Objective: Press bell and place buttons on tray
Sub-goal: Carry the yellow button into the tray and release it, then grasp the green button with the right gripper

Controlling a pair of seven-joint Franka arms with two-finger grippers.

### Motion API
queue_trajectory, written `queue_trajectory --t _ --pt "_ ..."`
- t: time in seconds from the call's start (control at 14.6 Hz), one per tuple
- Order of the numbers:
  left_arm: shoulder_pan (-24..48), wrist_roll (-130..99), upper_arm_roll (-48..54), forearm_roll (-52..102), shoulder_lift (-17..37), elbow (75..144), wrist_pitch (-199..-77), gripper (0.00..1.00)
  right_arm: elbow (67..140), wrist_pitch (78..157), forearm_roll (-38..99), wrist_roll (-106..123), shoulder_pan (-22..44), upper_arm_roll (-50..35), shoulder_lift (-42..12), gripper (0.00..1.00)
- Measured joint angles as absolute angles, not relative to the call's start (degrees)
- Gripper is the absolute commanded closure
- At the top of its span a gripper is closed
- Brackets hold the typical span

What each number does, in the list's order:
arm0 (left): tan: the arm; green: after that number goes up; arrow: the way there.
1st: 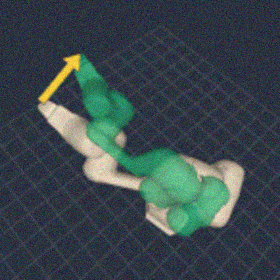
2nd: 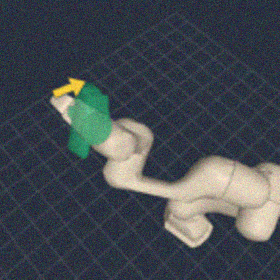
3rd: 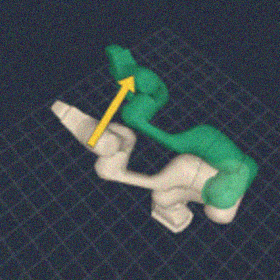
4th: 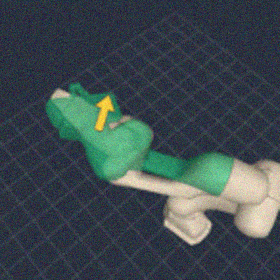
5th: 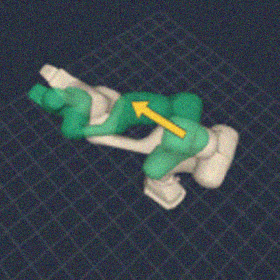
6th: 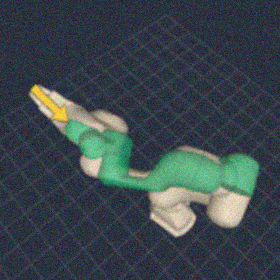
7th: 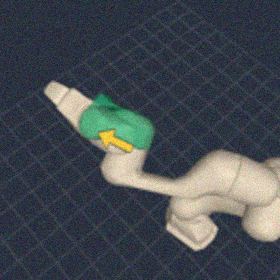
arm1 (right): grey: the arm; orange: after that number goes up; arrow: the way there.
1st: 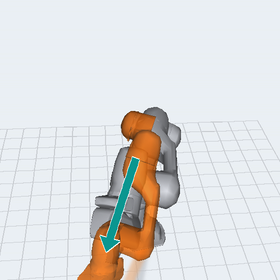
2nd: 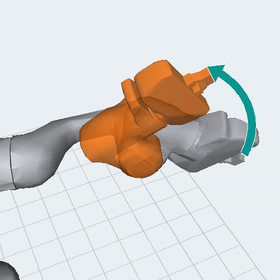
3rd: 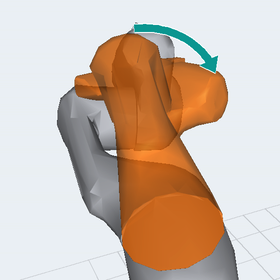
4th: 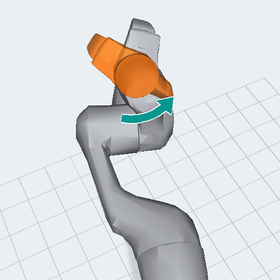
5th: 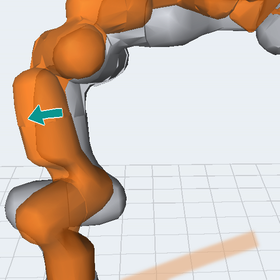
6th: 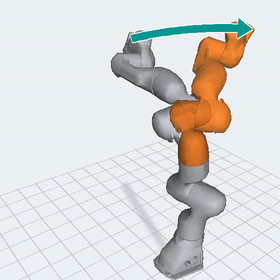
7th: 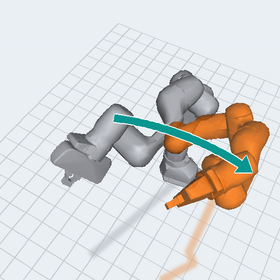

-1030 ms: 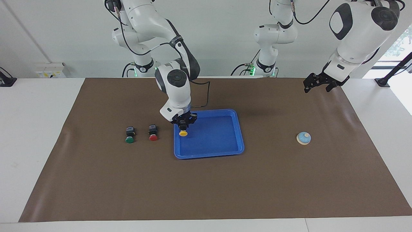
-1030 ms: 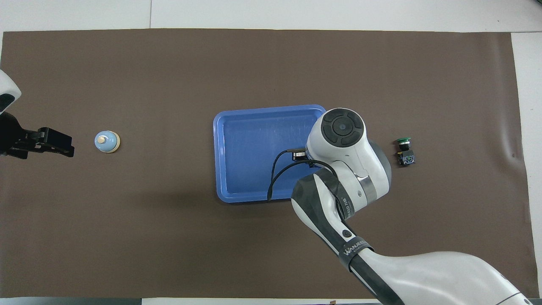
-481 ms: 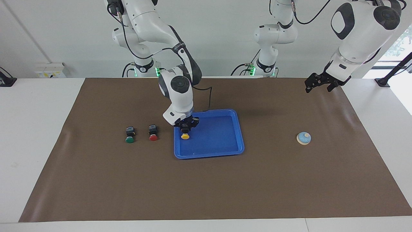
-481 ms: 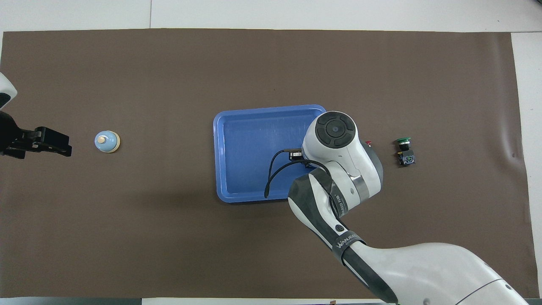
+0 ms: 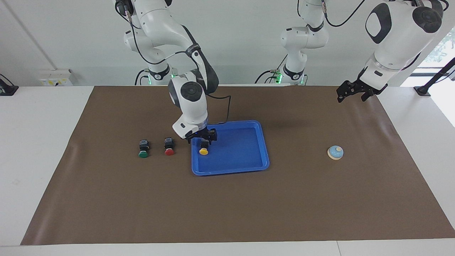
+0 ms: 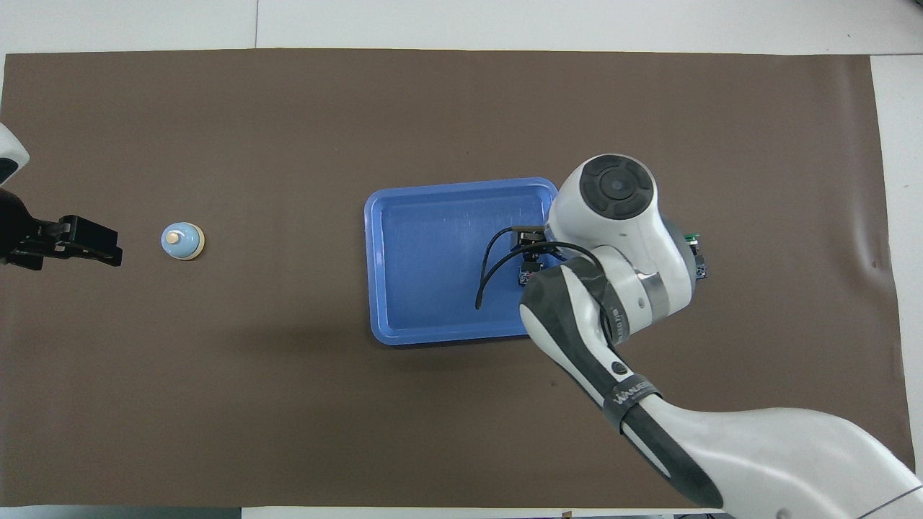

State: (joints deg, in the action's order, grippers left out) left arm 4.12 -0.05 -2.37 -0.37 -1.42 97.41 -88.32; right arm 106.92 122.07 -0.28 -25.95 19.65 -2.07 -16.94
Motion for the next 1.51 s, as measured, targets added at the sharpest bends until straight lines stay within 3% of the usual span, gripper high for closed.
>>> queue_trajectory --t 0.27,0.48,0.82,1.24,1.44,1.51 --pt "4.1 -0.1 -2.4 -0.4 -1.4 97.4 -88.3 0.00 106.4 117.3 -0.3 -12.3 9.4 -1.7 -11.6 0.00" --pt "4.1 -0.1 -2.4 -0.4 -1.4 97.4 -88.3 0.00 108.8 116.3 -0.3 -2.0 4.0 -1.6 -10.8 0.00" --pt "4.1 -0.1 -2.4 -0.4 -1.4 97.4 -88.3 0.00 119.2 124.2 -0.3 0.4 1.0 -1.6 -10.0 0.00" --pt "4.1 -0.1 -2.4 -0.4 -1.4 97.4 -88.3 0.00 126.3 130.9 -0.3 0.4 -1.5 -1.6 -7.9 0.00" --pt "4.1 -0.1 -2.4 -0.4 -1.4 97.4 -88.3 0.00 127.4 132.6 -0.3 0.4 -1.7 -1.6 -8.0 0.16" --pt "4.1 -0.1 -2.4 -0.4 -1.4 97.4 -88.3 0.00 127.7 133.1 -0.3 0.4 -1.7 -1.6 -8.1 0.28"
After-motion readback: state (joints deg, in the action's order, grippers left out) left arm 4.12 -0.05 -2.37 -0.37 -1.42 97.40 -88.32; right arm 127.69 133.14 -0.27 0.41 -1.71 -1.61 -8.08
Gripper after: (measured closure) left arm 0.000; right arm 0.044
